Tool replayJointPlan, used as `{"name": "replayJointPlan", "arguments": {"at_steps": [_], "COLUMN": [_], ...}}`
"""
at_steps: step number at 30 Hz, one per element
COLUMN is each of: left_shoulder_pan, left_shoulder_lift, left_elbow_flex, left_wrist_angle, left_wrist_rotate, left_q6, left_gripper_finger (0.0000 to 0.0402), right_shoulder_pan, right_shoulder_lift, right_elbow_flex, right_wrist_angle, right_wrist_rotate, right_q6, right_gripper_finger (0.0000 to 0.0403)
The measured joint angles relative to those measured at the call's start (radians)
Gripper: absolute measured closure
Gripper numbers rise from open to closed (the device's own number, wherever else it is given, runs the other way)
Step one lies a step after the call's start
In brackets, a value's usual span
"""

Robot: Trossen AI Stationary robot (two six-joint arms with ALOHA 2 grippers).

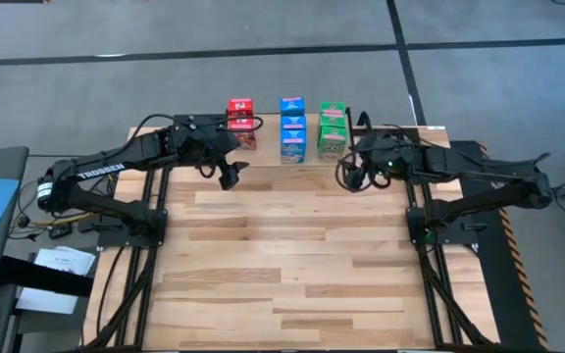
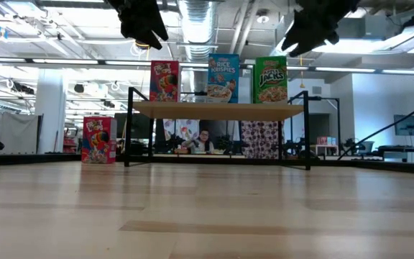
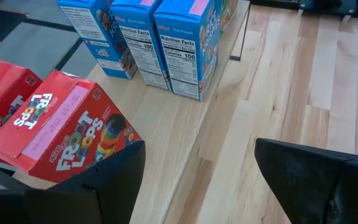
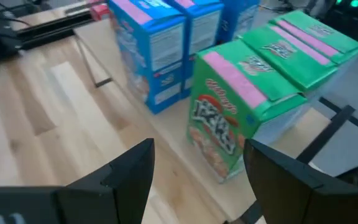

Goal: Stack cereal on shelf
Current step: Adjust the green cereal box on the shelf

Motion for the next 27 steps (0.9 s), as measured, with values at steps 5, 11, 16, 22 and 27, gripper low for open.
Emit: {"name": "replayJointPlan", "arguments": {"at_steps": [5, 11, 16, 22, 27], "left_shoulder_pan": [0.0, 0.0, 0.0, 0.0, 0.0], "left_shoulder_lift": [0.0, 0.0, 0.0, 0.0, 0.0], "left_elbow_flex": [0.0, 0.0, 0.0, 0.0, 0.0], "left_wrist_angle": [-0.001, -0.001, -0.001, -0.001, -0.001], "left_wrist_rotate": [-0.034, -0.053, -0.053, -0.054, -0.053], "left_q6": [-0.005, -0.007, -0.007, -0.007, -0.009], "left_gripper_finger": [0.0108, 0.0108, 0.0108, 0.0108, 0.0108], "right_shoulder_pan": [-0.042, -0.067, -0.078, -0.084, -0.075], "right_shoulder_lift": [0.004, 0.014, 0.041, 0.049, 0.013], "right_elbow_flex": [-0.002, -0.001, -0.001, -0.001, 0.0], "right_wrist_angle": [0.003, 0.052, 0.074, 0.072, 0.043], "right_wrist_rotate": [0.0, -0.033, -0.068, -0.068, -0.07], "right_q6": [0.0, -0.031, -0.051, -0.049, 0.008], "right_gripper_finger": [0.0133, 0.0133, 0.0133, 0.0133, 0.0133]}}
